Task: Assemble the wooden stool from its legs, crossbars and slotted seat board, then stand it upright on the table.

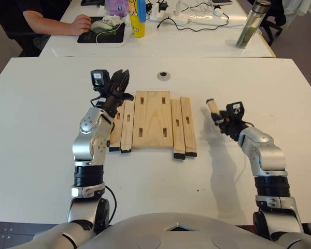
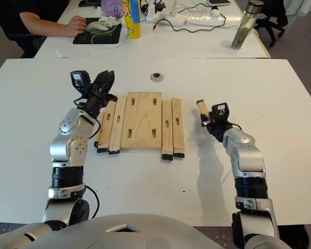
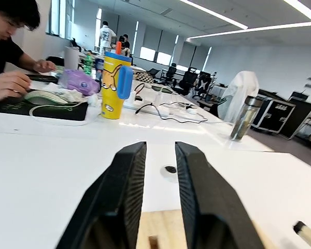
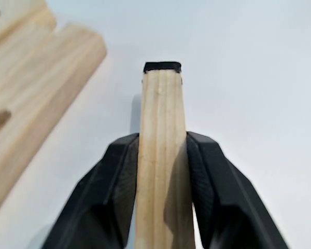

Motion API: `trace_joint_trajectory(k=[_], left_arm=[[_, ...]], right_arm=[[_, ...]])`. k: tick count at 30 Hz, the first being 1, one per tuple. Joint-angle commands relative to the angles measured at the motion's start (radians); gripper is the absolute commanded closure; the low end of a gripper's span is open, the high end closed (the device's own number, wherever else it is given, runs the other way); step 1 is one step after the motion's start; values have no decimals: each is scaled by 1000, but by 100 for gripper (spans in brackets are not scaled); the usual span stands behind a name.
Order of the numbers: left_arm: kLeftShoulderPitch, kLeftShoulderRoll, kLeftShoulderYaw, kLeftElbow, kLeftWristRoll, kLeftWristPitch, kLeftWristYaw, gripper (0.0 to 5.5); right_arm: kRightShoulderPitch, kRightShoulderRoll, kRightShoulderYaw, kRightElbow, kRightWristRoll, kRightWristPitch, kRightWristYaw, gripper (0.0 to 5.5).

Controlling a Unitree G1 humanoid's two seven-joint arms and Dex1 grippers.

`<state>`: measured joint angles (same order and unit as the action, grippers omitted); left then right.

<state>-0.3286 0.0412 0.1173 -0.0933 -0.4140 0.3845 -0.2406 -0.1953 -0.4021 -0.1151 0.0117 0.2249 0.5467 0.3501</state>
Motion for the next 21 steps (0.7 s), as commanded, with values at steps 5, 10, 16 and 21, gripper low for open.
trace_joint_trajectory(k=[5, 10, 16, 21], left_arm=[[-127, -14, 88, -33, -309, 238, -18, 344], [-136, -20, 124, -27, -448, 340, -4, 269], [-152, -18, 123, -12, -561, 454, 1, 215], [-145, 0, 94, -20, -584, 515, 3, 215]], right_arm=[[-105, 59, -28, -106, 114, -159, 82, 420], [-103, 77, -5, -122, 130, -180, 113, 420], [-114, 62, 52, -120, 107, -215, 179, 420], [-88, 46, 101, -138, 89, -257, 241, 420]])
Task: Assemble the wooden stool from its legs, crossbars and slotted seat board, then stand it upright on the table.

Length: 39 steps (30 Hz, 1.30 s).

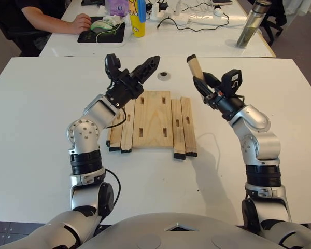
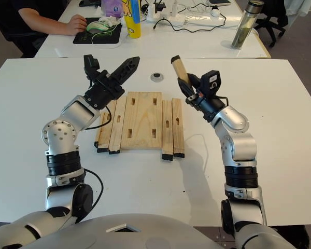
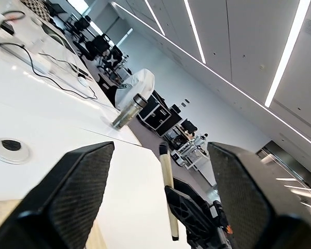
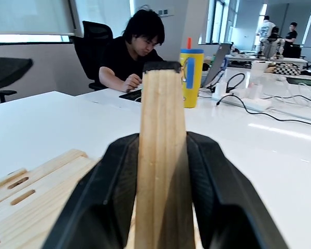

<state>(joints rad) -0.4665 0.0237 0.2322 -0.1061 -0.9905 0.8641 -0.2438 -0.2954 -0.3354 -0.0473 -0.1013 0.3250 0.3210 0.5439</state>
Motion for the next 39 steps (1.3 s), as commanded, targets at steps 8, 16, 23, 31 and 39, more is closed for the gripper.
trace_joint_trajectory(k=[8, 16, 23, 31, 39], left_arm=[[2, 56, -67, 17, 12, 93, -10, 215], [0, 69, -76, 13, -18, 154, -22, 233], [-12, 67, -62, 20, -36, 191, -15, 322], [-21, 70, -40, 26, -54, 210, -5, 440], [-23, 76, -32, 34, -54, 210, -7, 503]], right_arm=[[47, -78, 136, -68, -18, -83, 211, 420], [46, -95, 138, -72, -18, -117, 235, 420], [57, -80, 152, -83, -15, -118, 225, 420], [70, -77, 149, -91, -12, -115, 217, 420], [68, -79, 143, -83, -8, -113, 213, 420]])
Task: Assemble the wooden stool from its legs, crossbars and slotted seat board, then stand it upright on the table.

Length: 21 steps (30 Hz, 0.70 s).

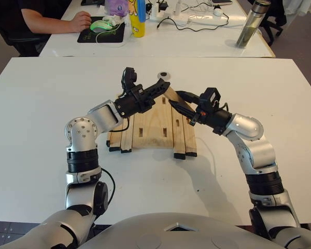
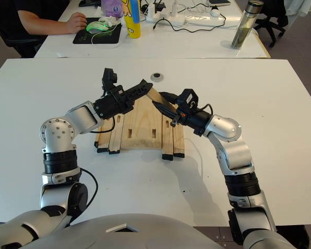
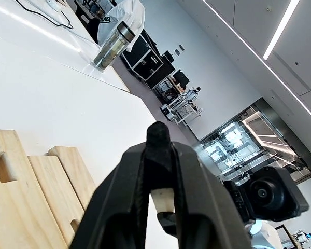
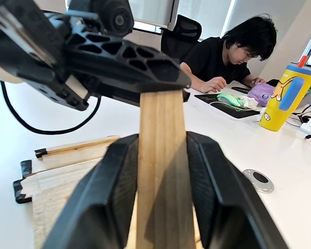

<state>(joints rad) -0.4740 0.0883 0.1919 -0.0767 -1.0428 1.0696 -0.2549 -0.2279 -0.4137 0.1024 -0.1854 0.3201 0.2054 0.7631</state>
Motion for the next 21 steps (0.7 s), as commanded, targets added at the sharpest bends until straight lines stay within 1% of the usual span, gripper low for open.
trace_joint_trajectory(k=[1, 5, 6, 12, 17, 19, 21], left_arm=[[-16, 12, 7, 5, -1, 3, 3, 503], [-16, 5, 8, 7, 11, -16, 9, 503], [-16, 3, 6, 7, 18, -25, 8, 503], [-8, 8, 0, 1, 60, -75, 4, 507], [-10, 26, 16, -11, 94, -122, 3, 507], [-2, 59, 15, -35, 120, -133, 3, 507], [11, 83, 44, -59, 123, -134, 19, 507]], right_arm=[[0, -1, -7, 1, -3, 2, -6, 420], [-2, -2, -6, 6, 5, 29, -7, 420], [-1, -2, -6, 10, 8, 38, -8, 383], [12, -19, 12, 21, -33, 17, 0, 294], [42, -45, -13, 54, -64, -13, -7, 292], [74, -73, -37, 89, -97, -38, -25, 292], [102, -92, -65, 142, -135, -66, -60, 292]])
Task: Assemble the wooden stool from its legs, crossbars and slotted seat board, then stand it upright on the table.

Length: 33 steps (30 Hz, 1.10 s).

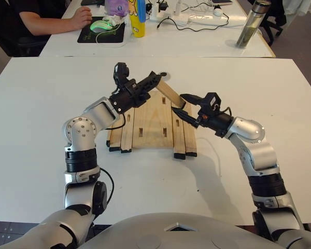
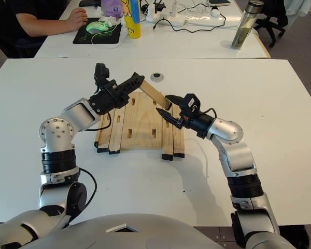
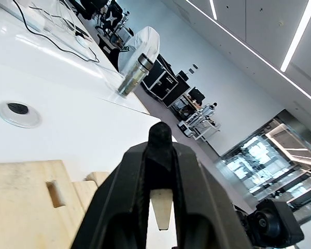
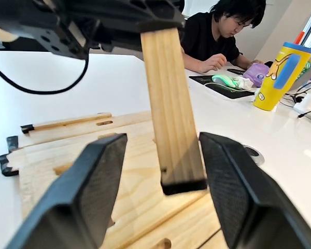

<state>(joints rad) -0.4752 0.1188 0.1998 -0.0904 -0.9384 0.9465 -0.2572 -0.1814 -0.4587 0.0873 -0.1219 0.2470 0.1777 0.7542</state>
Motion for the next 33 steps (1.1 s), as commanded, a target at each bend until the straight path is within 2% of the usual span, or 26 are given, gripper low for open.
trace_joint_trajectory(k=[1, 4, 8, 15, 33], left_arm=[[31, 72, 59, -73, 19, -8, 40, 507], [97, 114, 132, -148, 6, 13, 104, 507], [170, 165, 157, -191, 36, 32, 144, 507], [220, 159, 83, -186, 102, 15, 149, 507], [245, 186, 138, -184, 107, 52, 168, 507]], right_arm=[[65, -54, -66, 116, -75, -57, -67, 292], [88, -58, -97, 186, -109, -90, -116, 292], [116, -14, -132, 184, -116, -82, -200, 292], [148, 66, -140, 98, -79, -20, -274, 292], [165, 91, -148, 92, -73, 9, -286, 292]])
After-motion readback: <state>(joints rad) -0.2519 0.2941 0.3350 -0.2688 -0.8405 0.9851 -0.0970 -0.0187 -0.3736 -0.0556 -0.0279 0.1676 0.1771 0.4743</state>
